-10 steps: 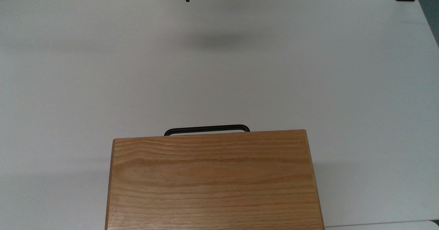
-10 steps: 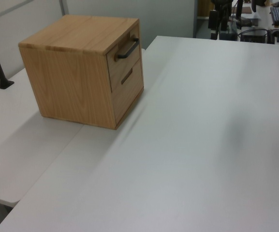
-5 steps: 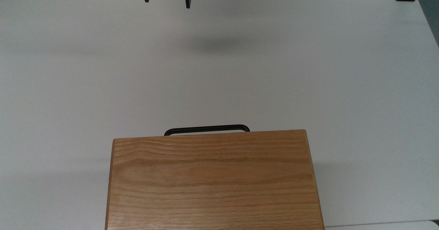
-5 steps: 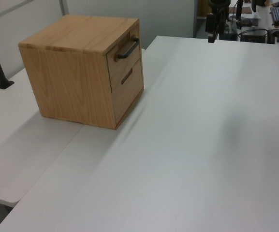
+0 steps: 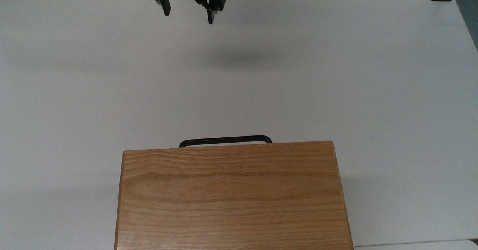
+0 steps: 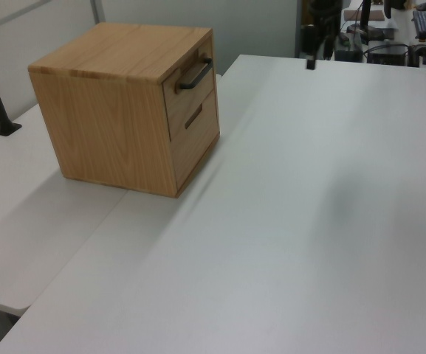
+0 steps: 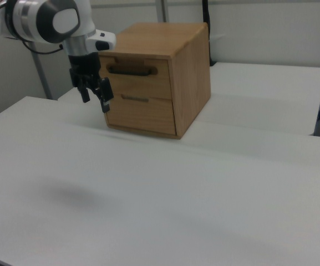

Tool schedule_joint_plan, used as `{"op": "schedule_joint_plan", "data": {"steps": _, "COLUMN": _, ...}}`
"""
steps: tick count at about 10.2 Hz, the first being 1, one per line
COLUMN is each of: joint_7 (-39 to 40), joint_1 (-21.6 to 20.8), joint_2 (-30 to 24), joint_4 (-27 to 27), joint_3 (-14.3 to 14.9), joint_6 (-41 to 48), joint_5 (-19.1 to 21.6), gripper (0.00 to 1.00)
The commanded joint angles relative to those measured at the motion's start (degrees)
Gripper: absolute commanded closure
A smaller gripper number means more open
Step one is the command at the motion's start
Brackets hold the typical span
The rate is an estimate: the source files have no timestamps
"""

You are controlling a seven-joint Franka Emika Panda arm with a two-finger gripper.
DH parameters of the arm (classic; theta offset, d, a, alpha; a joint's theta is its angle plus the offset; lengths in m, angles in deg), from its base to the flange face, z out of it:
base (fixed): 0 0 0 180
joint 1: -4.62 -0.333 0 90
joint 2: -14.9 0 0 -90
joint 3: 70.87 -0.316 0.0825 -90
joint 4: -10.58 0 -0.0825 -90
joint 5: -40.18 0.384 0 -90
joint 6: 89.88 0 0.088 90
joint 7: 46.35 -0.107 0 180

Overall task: Open the drawer by sliding it
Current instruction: 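Lower the gripper onto the black bar handle and close on it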

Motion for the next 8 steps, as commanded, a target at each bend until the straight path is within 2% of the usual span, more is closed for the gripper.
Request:
{"op": "schedule_joint_plan", "data": {"steps": 1, "joint_7": -23.4, "joint_1": -1.3, "joint_2": 7.4, "joint_4": 4.4, "joint_3": 0.1, "joint_6": -13.7, "joint_5": 2.3, "gripper": 0.0}}
{"op": "schedule_joint_plan", "data": {"steps": 3, "joint_7": -42.2, "joint_1": -1.0, "joint_2": 9.9, "joint_4": 5.4, "joint_3": 0.1, "joint_6": -27.8, "joint_5": 4.7, "gripper": 0.0}}
{"op": "schedule_joint_plan", "data": {"steps": 6, "joint_7": -57.7, "joint_1": -1.8, "joint_2": 13.8, "joint_4": 5.4, "joint_3": -0.1, "joint_6": -43.9, "joint_5": 5.7, "gripper": 0.0}}
{"op": "schedule_joint_plan", "data": {"steps": 8, "joint_7": -61.1, "joint_1": -3.1, "joint_2": 16.1, "joint_4": 5.8, "joint_3": -0.1, "joint_6": -50.2, "joint_5": 5.3, "gripper": 0.19}}
